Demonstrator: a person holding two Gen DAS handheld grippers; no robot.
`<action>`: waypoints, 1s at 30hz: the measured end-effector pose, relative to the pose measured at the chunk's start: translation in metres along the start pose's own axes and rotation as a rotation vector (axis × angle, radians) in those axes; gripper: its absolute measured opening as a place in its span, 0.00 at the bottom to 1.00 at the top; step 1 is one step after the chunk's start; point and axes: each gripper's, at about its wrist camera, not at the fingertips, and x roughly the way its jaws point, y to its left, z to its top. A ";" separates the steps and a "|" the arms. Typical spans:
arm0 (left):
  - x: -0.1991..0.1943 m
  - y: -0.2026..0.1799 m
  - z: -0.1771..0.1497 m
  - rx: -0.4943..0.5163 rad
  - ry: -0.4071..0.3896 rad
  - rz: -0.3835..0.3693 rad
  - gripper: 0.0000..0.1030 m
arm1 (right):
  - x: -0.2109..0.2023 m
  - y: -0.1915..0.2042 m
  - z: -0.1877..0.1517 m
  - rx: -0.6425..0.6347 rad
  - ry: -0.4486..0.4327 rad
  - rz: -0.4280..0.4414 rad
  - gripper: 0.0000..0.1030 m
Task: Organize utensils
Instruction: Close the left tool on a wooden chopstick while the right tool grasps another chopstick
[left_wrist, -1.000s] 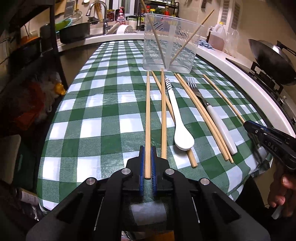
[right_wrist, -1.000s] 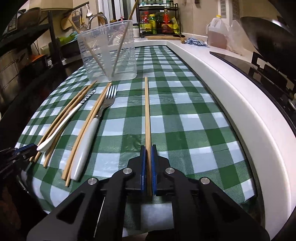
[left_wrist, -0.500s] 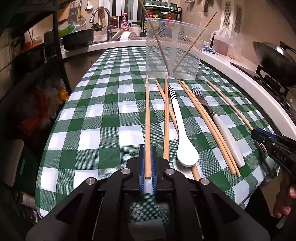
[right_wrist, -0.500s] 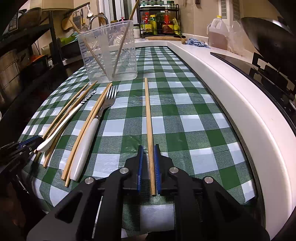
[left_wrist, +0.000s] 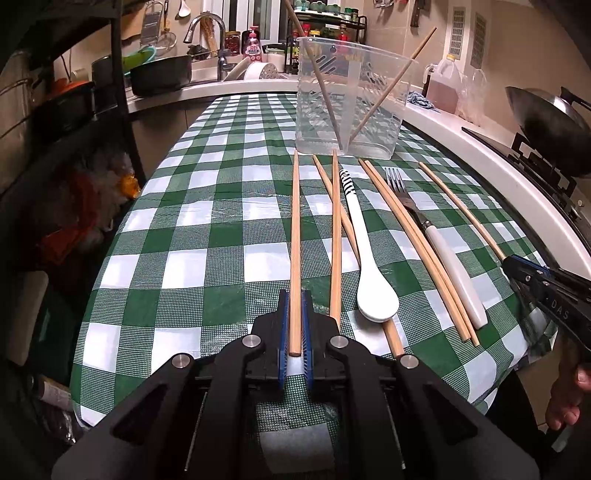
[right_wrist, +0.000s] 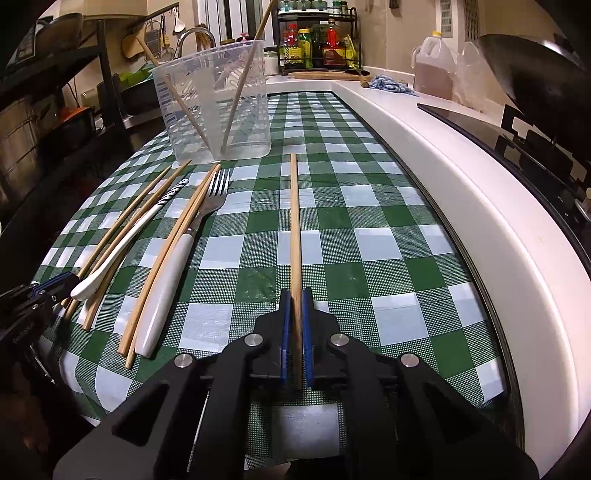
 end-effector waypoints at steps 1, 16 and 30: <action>0.000 -0.001 0.000 0.004 0.000 0.004 0.07 | 0.000 0.000 0.000 -0.001 0.000 -0.001 0.06; 0.000 -0.001 0.000 0.000 0.000 0.000 0.07 | 0.000 0.000 0.001 -0.009 -0.006 -0.007 0.07; 0.000 -0.002 0.000 0.004 -0.002 0.002 0.07 | 0.001 0.001 0.002 -0.016 -0.007 -0.011 0.06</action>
